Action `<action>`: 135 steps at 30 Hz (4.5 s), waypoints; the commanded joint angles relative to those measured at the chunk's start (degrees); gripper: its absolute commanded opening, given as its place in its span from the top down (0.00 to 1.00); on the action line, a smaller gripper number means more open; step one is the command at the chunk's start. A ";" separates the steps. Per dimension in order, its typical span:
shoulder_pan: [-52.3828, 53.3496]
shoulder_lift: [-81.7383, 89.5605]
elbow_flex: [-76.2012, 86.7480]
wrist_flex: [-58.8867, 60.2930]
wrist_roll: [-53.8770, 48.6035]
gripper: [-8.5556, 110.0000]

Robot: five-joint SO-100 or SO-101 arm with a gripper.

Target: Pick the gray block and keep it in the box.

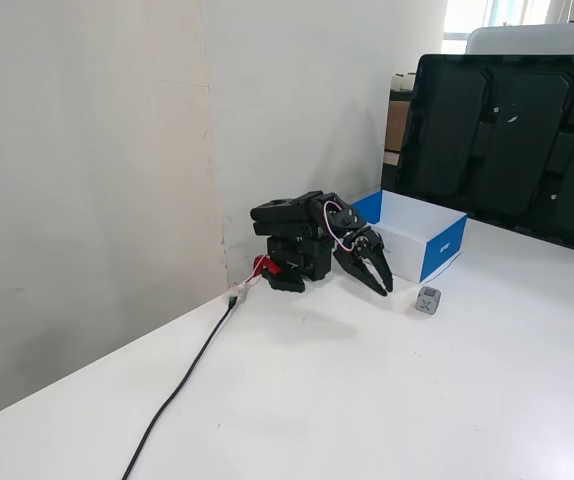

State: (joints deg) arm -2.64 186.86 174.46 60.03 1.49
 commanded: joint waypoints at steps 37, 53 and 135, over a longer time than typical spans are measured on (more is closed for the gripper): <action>-5.27 9.58 -0.44 -0.18 -0.70 0.93; -17.84 -59.50 -43.07 -6.50 2.11 0.82; 0.09 -7.65 -4.31 -12.83 -3.08 0.93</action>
State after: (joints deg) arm -2.20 171.74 168.84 46.58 -0.44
